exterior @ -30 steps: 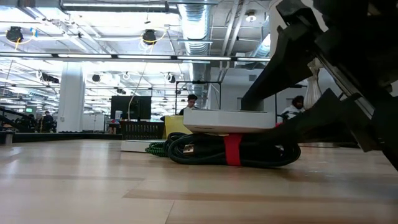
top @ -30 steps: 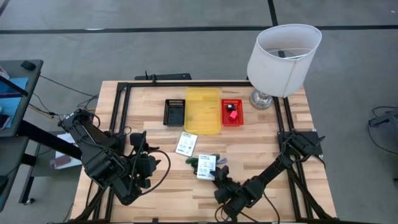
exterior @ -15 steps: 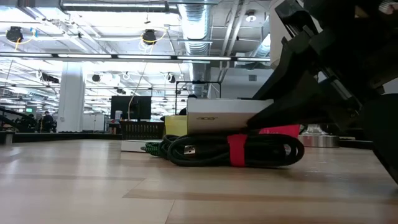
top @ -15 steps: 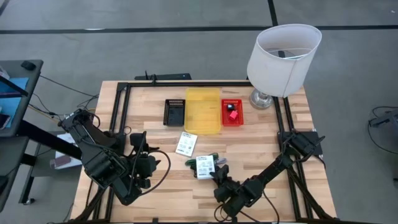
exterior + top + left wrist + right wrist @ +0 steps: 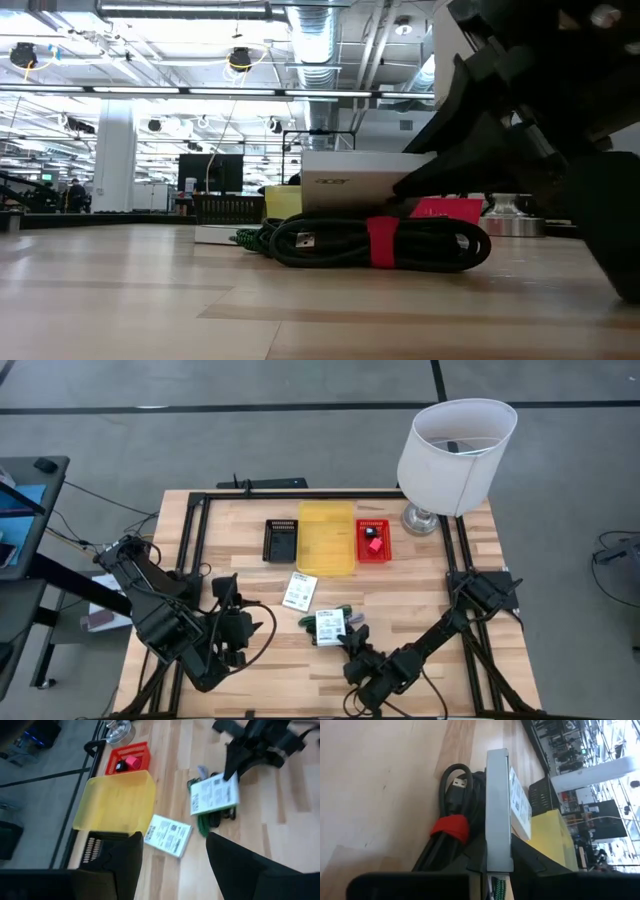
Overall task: Pick and place items into bin
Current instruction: Put the bottom card reader box into the black bin
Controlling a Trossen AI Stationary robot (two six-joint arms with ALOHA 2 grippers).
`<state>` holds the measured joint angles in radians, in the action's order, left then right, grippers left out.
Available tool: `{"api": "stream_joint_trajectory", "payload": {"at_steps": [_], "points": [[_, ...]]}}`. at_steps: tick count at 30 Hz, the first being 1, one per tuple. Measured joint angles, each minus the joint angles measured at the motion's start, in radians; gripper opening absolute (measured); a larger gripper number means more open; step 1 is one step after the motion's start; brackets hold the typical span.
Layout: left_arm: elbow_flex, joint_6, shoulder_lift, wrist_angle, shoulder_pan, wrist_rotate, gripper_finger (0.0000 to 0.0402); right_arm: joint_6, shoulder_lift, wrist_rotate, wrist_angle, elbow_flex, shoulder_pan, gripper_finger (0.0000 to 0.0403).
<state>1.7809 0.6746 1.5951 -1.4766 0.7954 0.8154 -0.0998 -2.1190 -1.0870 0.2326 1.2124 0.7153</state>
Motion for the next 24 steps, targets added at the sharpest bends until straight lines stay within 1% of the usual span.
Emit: {"api": "stream_joint_trajectory", "payload": {"at_steps": [4, 11, 16, 21, 24], "points": [[0.000, 0.000, 0.001, 0.054, -0.012, 0.000, 0.0210, -0.040, -0.003, -0.015, -0.002, 0.019, -0.008, 0.0042], [0.000, 0.002, 0.006, 0.081, -0.067, -0.001, 0.0210, -0.117, -0.003, -0.059, -0.004, 0.046, -0.030, 0.0042], [0.000, 0.019, 0.011, 0.078, -0.116, -0.051, 0.0210, -0.119, -0.001, -0.119, 0.001, 0.076, -0.039, 0.0042], [0.001, -0.075, 0.041, 0.083, -0.128, -0.041, 0.0210, -0.122, 0.001, -0.124, 0.026, 0.111, -0.039, 0.0042], [0.001, -0.137, 0.089, 0.062, -0.128, -0.013, 0.0210, -0.122, 0.002, -0.155, 0.037, 0.120, -0.029, 0.0042]]}}
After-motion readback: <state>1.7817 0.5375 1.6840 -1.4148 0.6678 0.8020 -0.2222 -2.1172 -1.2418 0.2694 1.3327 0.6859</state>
